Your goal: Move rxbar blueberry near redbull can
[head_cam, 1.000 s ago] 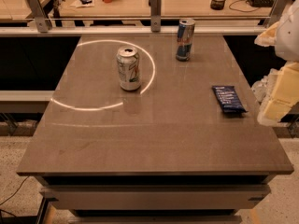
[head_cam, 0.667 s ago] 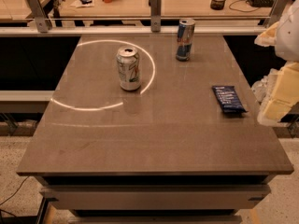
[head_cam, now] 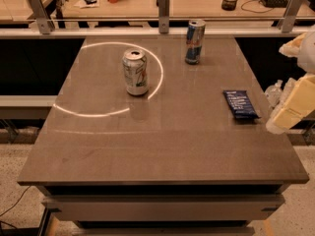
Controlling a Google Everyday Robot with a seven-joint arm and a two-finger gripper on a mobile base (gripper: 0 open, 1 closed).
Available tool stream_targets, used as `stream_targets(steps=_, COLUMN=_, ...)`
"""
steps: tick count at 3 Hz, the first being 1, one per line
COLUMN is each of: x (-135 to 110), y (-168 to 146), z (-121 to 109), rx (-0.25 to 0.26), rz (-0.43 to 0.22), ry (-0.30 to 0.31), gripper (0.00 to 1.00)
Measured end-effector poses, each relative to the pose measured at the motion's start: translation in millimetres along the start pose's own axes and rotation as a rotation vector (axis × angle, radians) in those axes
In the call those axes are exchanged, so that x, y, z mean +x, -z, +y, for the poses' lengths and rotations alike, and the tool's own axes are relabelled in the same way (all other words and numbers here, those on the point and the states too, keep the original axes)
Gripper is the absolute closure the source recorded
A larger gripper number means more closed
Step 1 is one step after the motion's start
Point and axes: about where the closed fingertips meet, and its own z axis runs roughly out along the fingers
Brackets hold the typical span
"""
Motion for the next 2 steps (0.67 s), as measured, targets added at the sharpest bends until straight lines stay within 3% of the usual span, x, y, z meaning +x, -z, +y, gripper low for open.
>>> stream_targets(steps=1, x=10.6, y=-15.4, z=-8.6, rx=0.067, rz=-0.1, ry=-0.067, gripper=0.0)
stream_targets(steps=2, x=19.9, y=-40.3, z=-22.2, rx=0.115, rz=-0.143, ry=-0.136, gripper=0.0)
